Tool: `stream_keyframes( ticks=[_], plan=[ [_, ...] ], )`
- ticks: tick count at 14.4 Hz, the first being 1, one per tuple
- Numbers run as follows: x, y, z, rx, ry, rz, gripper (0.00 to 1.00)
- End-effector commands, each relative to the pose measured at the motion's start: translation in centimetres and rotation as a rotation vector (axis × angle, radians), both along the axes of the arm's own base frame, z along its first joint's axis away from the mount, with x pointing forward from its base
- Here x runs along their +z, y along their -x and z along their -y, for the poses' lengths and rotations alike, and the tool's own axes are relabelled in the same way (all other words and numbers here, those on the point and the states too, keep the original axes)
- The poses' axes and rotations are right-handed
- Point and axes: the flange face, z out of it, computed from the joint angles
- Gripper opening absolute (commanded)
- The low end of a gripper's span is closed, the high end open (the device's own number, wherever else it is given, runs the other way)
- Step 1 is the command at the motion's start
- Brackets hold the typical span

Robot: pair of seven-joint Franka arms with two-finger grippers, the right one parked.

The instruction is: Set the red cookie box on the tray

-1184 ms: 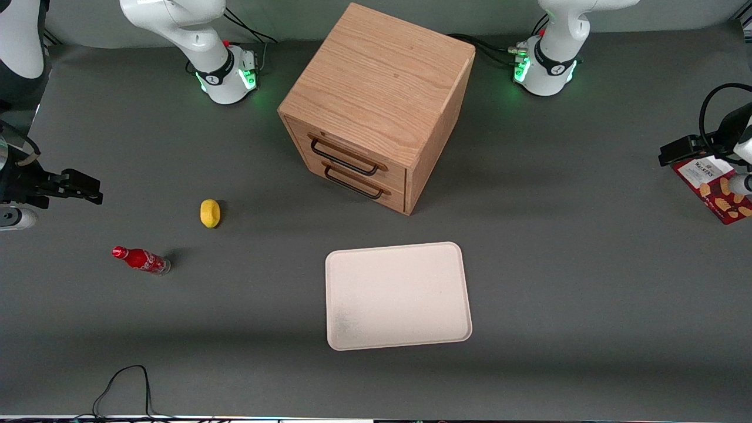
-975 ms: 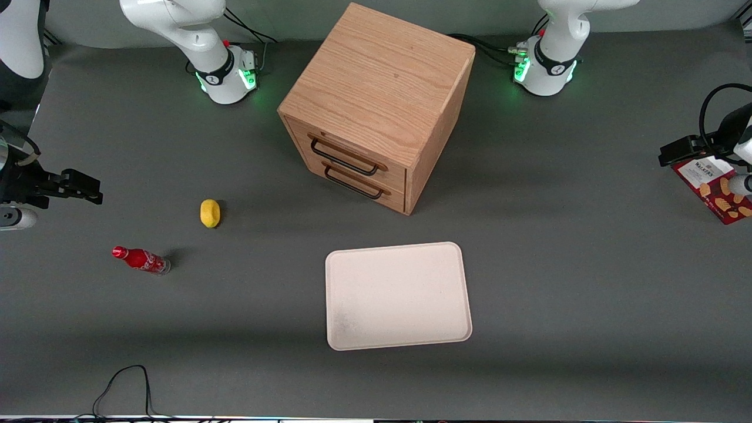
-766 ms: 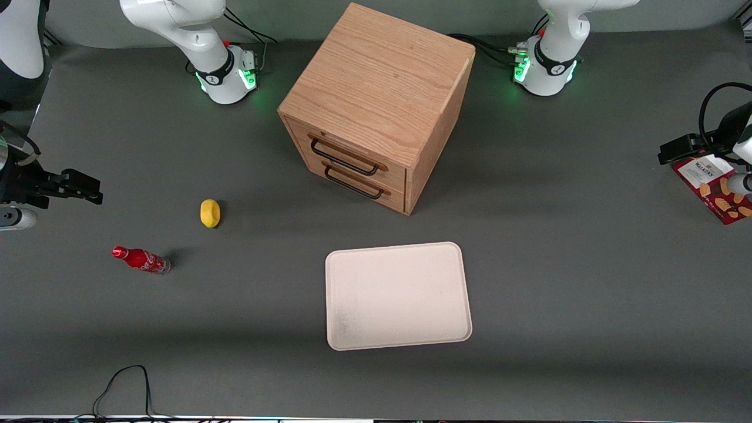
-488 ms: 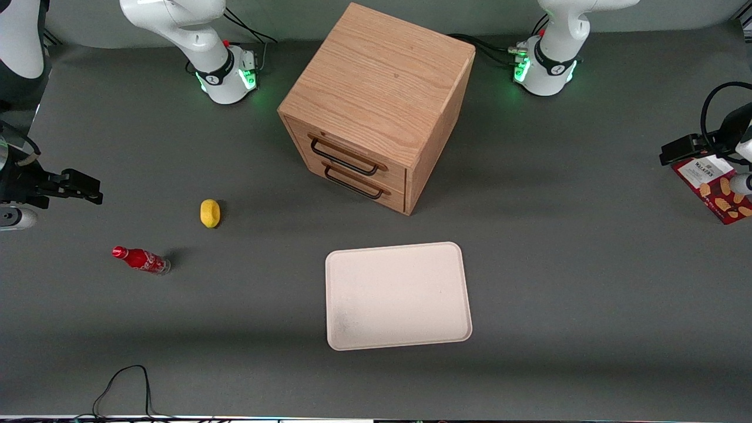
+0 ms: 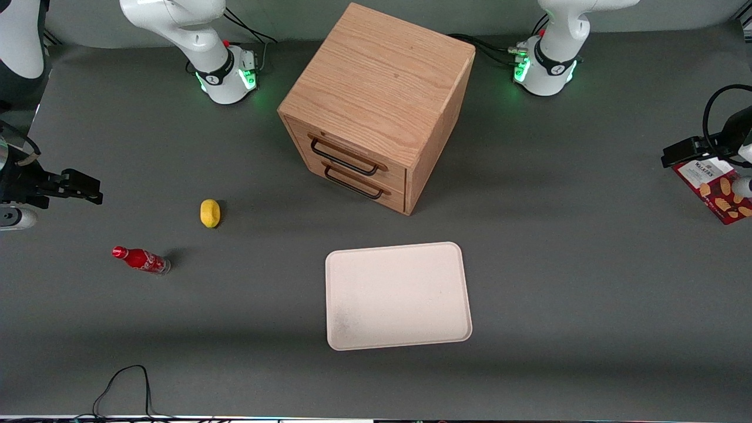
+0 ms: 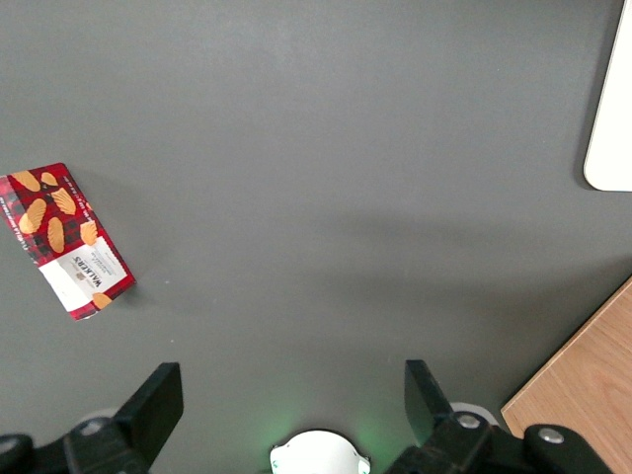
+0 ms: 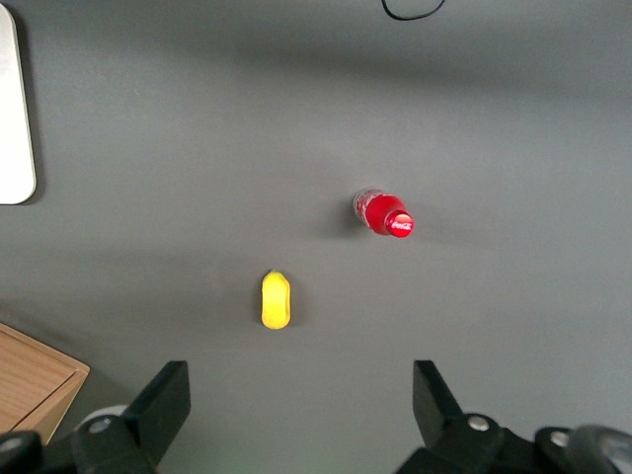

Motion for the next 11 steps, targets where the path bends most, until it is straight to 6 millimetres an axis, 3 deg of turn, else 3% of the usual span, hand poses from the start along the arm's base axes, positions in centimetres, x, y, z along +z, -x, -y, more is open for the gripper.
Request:
stream_keyframes(
  ticks=[1,4,9,11],
  plan=[
    [0.4,-0.2,-0.2,0.008,0.003,-0.009,1.0],
    [0.5,-0.2,-0.9,0.019,0.0,-0.006,1.0],
    [0.5,-0.2,-9.1,0.037,0.013,-0.006,1.0],
    [0.7,0.7,-13.6,0.029,0.022,-0.005,1.0]
  ],
)
